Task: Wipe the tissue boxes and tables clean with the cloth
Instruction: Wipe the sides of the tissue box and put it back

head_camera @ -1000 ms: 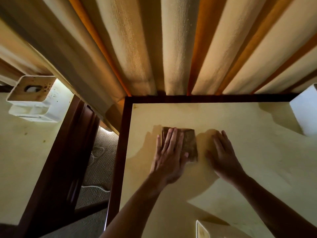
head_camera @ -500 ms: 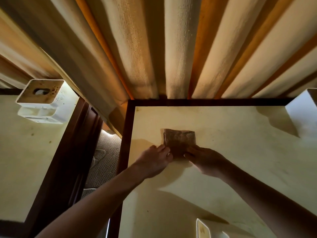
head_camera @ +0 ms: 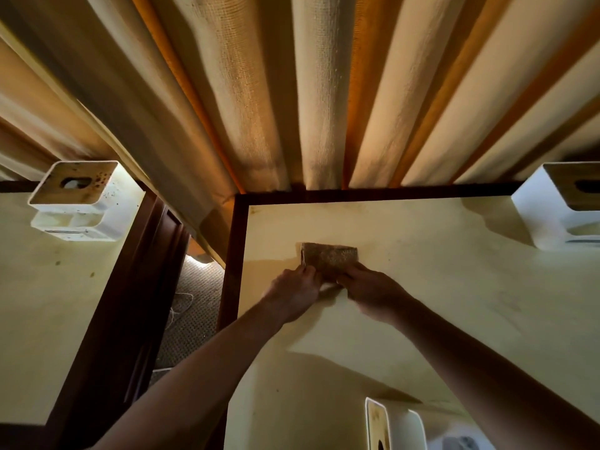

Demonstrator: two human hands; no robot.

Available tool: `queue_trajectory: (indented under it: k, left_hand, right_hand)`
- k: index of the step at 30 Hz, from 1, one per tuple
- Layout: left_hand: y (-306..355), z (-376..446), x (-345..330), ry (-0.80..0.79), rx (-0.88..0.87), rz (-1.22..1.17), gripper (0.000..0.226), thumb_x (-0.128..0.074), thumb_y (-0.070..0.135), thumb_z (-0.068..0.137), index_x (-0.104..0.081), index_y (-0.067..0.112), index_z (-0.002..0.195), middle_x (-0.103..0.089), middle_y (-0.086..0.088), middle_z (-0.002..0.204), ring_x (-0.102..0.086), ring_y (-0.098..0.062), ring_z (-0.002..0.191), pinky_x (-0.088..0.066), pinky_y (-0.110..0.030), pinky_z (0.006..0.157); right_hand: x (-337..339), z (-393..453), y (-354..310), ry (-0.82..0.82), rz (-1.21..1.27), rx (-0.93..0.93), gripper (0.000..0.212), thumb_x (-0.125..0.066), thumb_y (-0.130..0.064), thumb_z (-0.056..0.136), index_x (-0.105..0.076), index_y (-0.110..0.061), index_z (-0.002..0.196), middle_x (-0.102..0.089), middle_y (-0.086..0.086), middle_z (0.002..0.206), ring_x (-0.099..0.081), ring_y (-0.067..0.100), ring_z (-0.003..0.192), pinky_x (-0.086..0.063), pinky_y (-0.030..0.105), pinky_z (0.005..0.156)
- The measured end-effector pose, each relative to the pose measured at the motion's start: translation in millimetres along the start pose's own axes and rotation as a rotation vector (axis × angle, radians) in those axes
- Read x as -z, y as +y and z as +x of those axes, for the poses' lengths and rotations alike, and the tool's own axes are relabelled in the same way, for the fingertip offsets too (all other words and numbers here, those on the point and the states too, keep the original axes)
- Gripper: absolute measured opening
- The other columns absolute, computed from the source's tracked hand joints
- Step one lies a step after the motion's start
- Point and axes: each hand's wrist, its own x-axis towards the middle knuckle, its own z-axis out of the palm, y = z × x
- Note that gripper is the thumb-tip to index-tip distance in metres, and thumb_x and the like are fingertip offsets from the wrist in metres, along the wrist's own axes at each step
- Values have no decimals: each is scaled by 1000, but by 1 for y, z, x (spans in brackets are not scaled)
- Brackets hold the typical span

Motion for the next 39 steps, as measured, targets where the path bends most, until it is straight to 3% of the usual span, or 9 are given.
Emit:
queue_trajectory:
  k: [5,9,17,22,25,28,34,39]
  left_hand:
    - [-7,-2,-6,-21,51,-81,34,-45,19,102,-46,2,131,-52,-18,127,-55,-32,112,-52,-45,83]
    - [-14,-5,-4,27,84,-177,35,-48,22,98,-46,5,130,-53,-15,127,-54,-30,115,-48,-43,86]
    - [-36,-15,13,226,127,-303,37,-54,32,92,-52,10,122,-59,-7,118,-58,-24,109,-48,-38,83]
    - [-54,-26,27,357,105,-383,19,-60,26,84,-55,13,96,-56,-2,95,-57,-19,88,-39,-25,60]
    - [-62,-34,46,260,204,-605,20,-60,30,91,-51,20,106,-54,6,96,-53,-14,88,-40,-26,70]
    - [-70,-47,62,172,243,-748,19,-58,31,95,-43,32,107,-58,9,94,-59,-12,85,-51,-28,72]
    - [-60,-106,94,216,217,-759,22,-63,28,95,-52,27,114,-65,6,100,-65,-11,89,-60,-35,77]
    - [-27,-168,119,245,251,-833,15,-64,29,91,-54,32,102,-62,11,95,-65,-9,87,-60,-37,75]
  right_hand:
    - [-2,4,-2,-34,-50,21,44,-48,-8,97,-45,-8,140,-39,14,145,-46,36,127,-50,46,85]
    - [-3,8,-2,-1,8,18,35,-51,-12,96,-54,-8,131,-42,12,143,-54,35,119,-53,46,82]
    - [26,9,-5,138,118,52,41,-52,-12,96,-49,-7,137,-47,11,138,-47,24,123,-51,34,87]
    - [43,13,-13,255,264,30,27,-58,-12,91,-64,-9,118,-58,4,113,-53,18,105,-48,28,78]
    - [63,12,-19,273,371,-12,20,-60,-16,90,-67,-14,108,-60,-3,104,-53,10,91,-42,22,74]
    - [87,3,-27,257,497,1,15,-61,-18,90,-68,-15,103,-62,-4,97,-57,10,85,-47,23,73]
    - [119,-39,-58,238,519,108,24,-63,-22,91,-68,-14,113,-66,-2,104,-59,9,91,-51,22,75]
    - [133,-96,-90,227,568,178,25,-63,-18,90,-68,-13,115,-66,-1,107,-60,12,97,-55,27,81]
